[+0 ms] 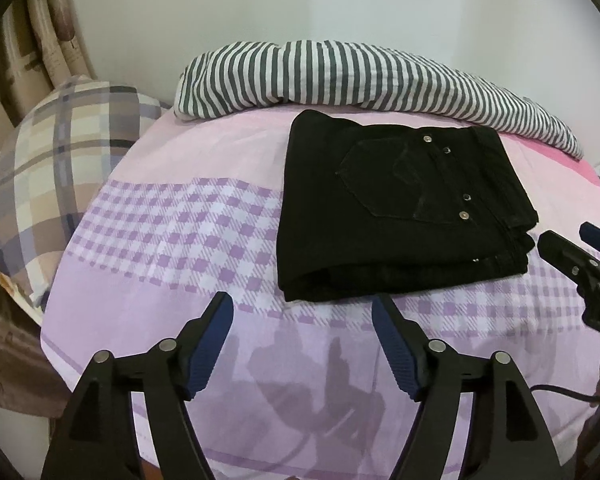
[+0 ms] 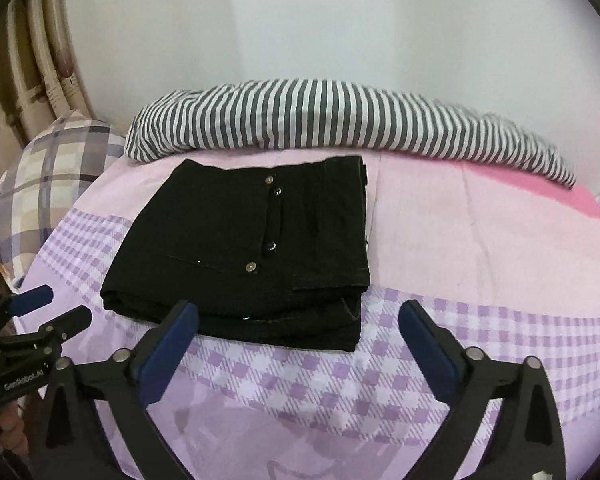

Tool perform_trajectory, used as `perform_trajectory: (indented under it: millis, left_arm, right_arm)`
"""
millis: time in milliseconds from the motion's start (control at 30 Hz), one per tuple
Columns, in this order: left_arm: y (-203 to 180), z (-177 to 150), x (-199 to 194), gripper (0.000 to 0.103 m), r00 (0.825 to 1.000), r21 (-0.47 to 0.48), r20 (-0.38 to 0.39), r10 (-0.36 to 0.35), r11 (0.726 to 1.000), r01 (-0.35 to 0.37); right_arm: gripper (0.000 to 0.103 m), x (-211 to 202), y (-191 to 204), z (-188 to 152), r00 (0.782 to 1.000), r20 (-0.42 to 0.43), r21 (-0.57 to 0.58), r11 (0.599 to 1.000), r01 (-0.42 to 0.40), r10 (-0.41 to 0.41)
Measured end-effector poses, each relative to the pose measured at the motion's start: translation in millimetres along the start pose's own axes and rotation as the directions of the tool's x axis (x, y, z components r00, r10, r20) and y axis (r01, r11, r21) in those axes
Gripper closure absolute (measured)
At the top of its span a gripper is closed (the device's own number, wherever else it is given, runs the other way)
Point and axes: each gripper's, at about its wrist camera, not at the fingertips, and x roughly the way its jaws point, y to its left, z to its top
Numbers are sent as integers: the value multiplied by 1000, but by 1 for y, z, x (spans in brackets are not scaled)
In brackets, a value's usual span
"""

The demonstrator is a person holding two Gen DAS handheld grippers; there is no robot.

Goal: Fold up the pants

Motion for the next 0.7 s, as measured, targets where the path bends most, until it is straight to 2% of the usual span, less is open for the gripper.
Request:
perform_trajectory:
  millis: [333, 700]
  left_arm:
    - [-4, -4, -9, 29, 999, 13, 36, 5, 1000, -5]
    - [-5, -6, -8, 29, 999, 21, 35, 9, 1000, -10]
  right_arm:
    - [2, -11, 14, -9, 1000, -4, -7, 1000, 26, -26]
    - [1, -10, 21, -13, 999, -26, -21, 999, 31, -32]
